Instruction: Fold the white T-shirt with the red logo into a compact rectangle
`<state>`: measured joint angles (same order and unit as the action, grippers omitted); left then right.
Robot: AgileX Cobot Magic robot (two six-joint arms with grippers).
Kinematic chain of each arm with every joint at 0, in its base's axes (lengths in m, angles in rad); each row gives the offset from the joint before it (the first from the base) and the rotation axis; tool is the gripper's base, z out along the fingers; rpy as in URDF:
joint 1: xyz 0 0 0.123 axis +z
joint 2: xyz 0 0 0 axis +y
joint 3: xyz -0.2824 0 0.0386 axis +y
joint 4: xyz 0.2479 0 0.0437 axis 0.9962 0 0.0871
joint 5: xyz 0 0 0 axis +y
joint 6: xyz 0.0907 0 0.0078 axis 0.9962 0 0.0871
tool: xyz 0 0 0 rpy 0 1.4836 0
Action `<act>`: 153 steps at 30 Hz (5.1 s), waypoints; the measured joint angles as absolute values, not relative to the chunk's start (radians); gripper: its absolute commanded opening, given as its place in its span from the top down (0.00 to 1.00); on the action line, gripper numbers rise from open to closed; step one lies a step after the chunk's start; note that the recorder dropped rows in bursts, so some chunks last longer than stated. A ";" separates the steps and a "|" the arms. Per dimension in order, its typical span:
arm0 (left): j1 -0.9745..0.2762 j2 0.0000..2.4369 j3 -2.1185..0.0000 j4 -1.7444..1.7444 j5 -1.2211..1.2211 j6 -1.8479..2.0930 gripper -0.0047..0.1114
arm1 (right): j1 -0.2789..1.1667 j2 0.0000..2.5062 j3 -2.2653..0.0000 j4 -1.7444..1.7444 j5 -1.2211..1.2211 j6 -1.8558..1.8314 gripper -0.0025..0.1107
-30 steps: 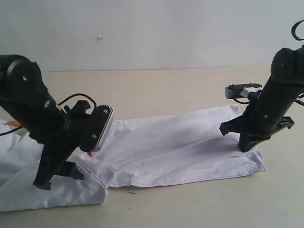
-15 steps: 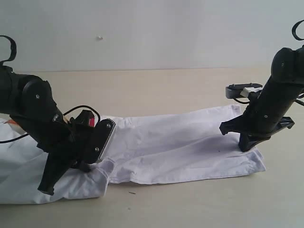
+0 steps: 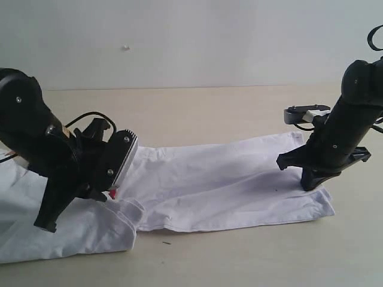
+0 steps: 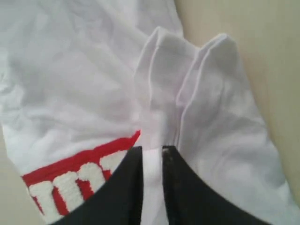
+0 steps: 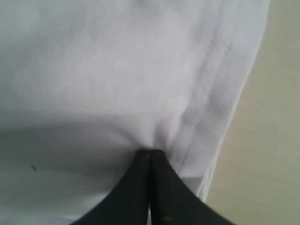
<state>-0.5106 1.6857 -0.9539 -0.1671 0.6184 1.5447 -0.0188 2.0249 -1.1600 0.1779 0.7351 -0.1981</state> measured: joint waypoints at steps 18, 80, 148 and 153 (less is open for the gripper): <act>-0.421 1.688 -1.078 -0.091 0.803 0.696 0.64 | -0.019 2.008 -1.160 0.177 0.734 -0.196 0.98; 0.135 1.705 -1.038 -0.520 0.677 0.601 0.51 | 0.674 2.171 -1.687 0.419 0.903 -0.613 0.98; -0.022 1.780 -1.132 -0.787 0.721 1.186 0.65 | 0.741 2.161 -1.698 0.015 0.835 -0.603 0.98; 0.156 1.602 -1.150 -0.973 0.546 1.174 0.69 | 0.767 2.143 -1.842 -0.055 0.781 -0.581 0.98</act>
